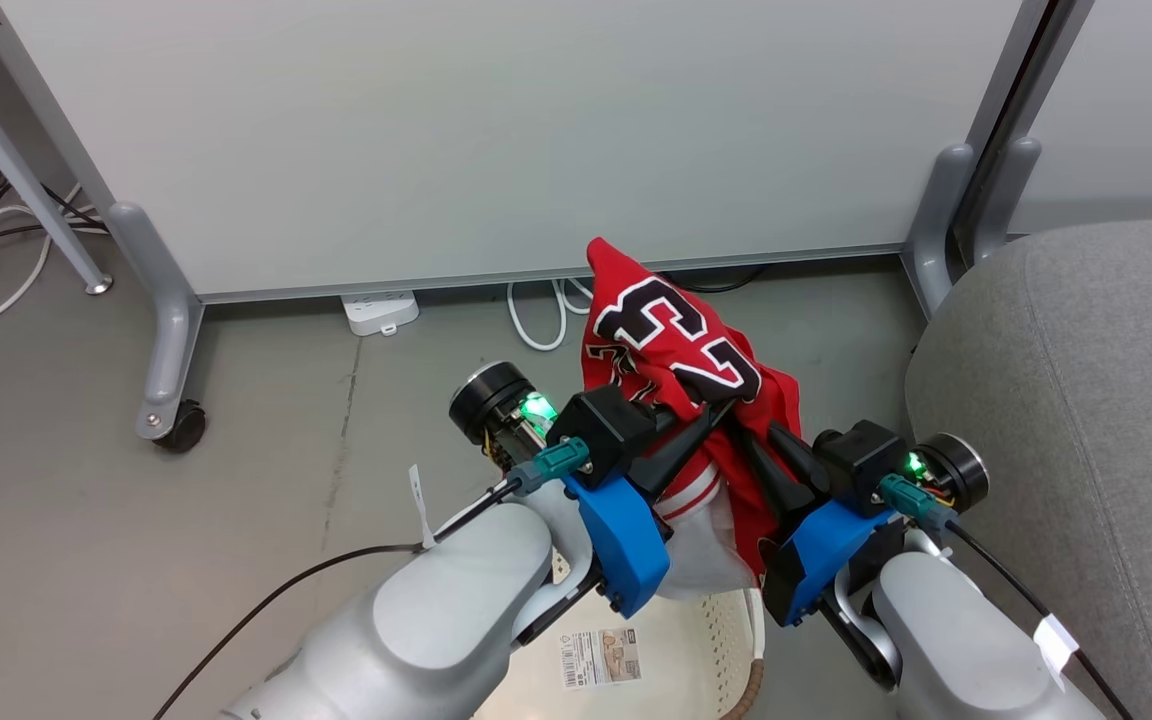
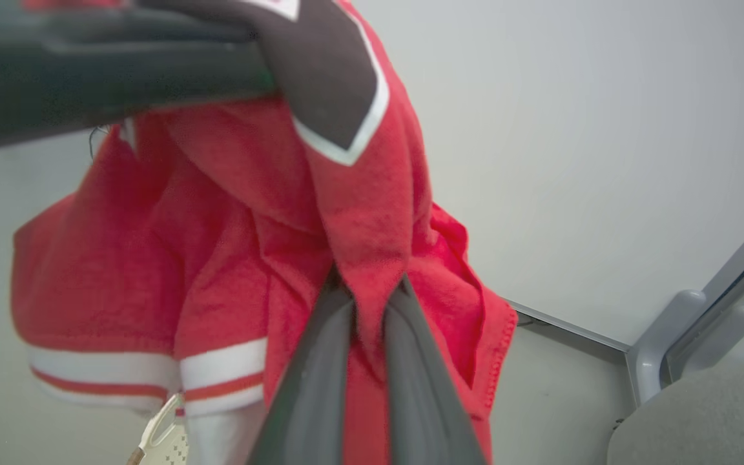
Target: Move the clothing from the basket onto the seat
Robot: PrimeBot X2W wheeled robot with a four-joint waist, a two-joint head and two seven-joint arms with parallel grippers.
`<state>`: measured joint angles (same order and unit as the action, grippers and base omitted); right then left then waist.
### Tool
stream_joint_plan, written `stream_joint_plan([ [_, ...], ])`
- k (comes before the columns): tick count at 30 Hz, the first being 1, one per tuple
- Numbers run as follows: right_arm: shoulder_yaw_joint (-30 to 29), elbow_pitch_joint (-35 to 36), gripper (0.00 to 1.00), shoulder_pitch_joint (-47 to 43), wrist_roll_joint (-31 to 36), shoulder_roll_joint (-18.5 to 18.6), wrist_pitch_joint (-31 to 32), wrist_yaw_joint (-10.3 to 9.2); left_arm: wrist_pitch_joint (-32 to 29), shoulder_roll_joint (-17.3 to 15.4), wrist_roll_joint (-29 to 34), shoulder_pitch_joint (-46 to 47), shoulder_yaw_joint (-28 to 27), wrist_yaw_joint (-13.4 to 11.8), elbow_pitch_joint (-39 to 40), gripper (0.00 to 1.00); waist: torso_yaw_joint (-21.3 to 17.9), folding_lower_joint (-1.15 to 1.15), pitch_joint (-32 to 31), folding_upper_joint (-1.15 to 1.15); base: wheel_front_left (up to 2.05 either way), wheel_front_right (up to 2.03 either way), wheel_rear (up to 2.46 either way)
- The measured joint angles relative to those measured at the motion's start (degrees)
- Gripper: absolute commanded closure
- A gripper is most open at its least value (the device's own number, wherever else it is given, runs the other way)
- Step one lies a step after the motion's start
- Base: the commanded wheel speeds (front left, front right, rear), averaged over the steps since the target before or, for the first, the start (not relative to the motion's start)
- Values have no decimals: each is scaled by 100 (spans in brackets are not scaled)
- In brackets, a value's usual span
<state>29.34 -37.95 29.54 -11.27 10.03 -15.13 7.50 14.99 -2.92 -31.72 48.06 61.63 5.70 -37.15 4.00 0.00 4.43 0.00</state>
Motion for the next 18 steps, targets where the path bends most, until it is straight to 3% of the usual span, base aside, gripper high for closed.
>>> stream_joint_plan([
  [18, 0, 35, 100, 15, -81, 18, 0, 0, 1, 4, -49, 23, 68, -23, -36, 100, -36, 0, 34, 0, 0, 0, 0],
])
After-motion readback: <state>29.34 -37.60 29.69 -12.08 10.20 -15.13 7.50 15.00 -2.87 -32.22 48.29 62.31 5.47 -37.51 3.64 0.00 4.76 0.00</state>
